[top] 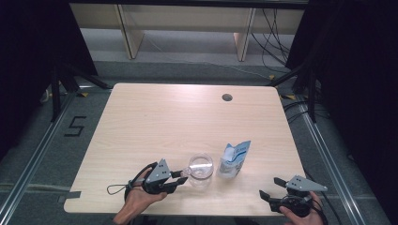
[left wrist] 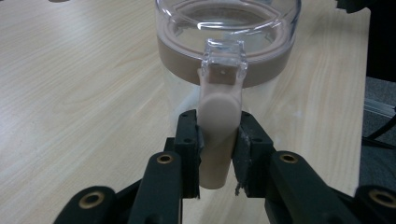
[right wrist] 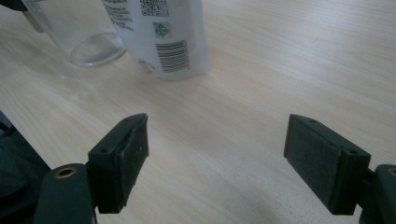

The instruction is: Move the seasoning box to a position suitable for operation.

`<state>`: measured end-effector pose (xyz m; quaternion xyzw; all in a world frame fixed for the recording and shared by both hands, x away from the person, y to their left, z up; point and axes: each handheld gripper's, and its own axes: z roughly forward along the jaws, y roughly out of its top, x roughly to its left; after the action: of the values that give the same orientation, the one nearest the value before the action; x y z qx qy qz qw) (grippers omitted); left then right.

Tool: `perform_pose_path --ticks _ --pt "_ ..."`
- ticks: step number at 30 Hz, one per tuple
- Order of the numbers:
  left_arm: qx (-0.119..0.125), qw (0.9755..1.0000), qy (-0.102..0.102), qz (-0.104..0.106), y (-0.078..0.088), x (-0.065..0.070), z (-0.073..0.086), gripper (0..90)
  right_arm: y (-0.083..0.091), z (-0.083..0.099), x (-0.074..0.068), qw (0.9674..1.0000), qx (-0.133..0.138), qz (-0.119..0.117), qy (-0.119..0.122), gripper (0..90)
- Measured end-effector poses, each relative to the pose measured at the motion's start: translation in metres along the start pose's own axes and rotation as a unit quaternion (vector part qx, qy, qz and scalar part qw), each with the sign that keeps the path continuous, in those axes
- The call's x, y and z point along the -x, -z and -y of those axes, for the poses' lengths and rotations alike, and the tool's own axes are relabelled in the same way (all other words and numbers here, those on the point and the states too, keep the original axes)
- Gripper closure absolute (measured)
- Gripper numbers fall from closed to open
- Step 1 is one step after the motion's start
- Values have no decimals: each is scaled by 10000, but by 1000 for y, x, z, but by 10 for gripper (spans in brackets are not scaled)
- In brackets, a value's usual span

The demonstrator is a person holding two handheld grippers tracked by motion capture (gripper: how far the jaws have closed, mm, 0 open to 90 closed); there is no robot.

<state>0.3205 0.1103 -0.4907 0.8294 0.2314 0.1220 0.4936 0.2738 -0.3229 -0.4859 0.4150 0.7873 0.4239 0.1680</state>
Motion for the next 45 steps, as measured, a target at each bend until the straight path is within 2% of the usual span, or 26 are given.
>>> perform_pose_path --ticks 2,4,5,6,10,11,14,15,17,18,19,21,22,23,24,25,26,27,30,31,33,37,40,41,44,45 --pt "-26 10000 10 41 2 2 1 728 0 0 0 10000 -4 -10 -4 227" --pt "-48 9999 -116 94 3 2 1 727 0 0 0 10000 -38 -24 6 227" --pt "-31 10000 1 91 3 5 1 728 -1 0 -2 9998 -36 -66 -160 227" --pt "-1 9999 -35 139 3 5 2 728 -1 0 -3 9998 -15 -64 -173 227" --pt "20 9998 -127 182 4 2 3 726 -2 -1 -3 9999 5 -110 -30 227" --pt "27 9998 -21 217 4 2 4 725 -2 -1 -3 10000 12 -92 8 227" --pt "15 9998 -52 165 4 1 3 723 -1 -2 -4 9999 -5 -133 63 227" --pt "12 9999 -42 143 4 0 3 723 -1 -2 -7 9998 -56 -150 -113 227" --pt "24 9999 63 111 4 1 3 721 -3 -2 -5 9999 15 -97 32 226" --pt "-26 9999 -70 112 5 -2 3 721 -2 -2 -6 9999 17 -164 14 226" --pt "26 9999 76 97 4 -1 3 720 -3 -2 -8 9999 17 -168 11 226" --pt "7 9999 109 44 4 -3 3 719 -3 -3 -9 9998 -27 -171 136 226" --pt "-4 9999 97 32 4 -4 3 719 -3 -2 -13 9997 -47 -229 -77 226" --pt "42 9997 225 14 3 -4 3 719 -3 -3 -14 9997 -43 -225 -57 228" --pt "20 9999 140 14 3 -6 3 719 -4 -4 -13 9997 3 -255 63 230" --pt "37 9998 202 -26 3 -6 3 719 -4 -4 -16 9995 -40 -317 -22 232" --pt "46 9999 148 -8 3 -8 3 719 -6 -4 -15 9994 -14 -320 96 235" --pt "44 9996 285 -40 3 -6 3 719 -6 -4 -15 9993 -12 -338 138 237" --pt "28 9997 225 -59 3 -8 3 717 -7 -5 -18 9989 -9 -380 259 248" --pt "33 9997 236 -56 4 -8 3 717 -6 -5 -21 9990 -66 -437 44 249" --pt "37 9992 385 -68 4 -7 4 712 -7 -5 -22 9989 -55 -443 111 255" --pt "58 9990 443 -52 5 -7 4 659 -8 -6 -23 9984 48 -484 298 275" --pt "73 9978 650 -71 7 -6 6 596 -9 -6 -25 9975 44 -675 221 280" --pt "55 9969 772 -134 8 -4 6 512 -8 -6 -28 9970 64 -763 76 280" --pt "59 9972 727 -162 9 -3 6 461 -8 -6 -27 9968 77 -754 238 280" --pt "55 9966 787 -230 10 -1 6 430 -7 -6 -30 9966 12 -816 68 281"
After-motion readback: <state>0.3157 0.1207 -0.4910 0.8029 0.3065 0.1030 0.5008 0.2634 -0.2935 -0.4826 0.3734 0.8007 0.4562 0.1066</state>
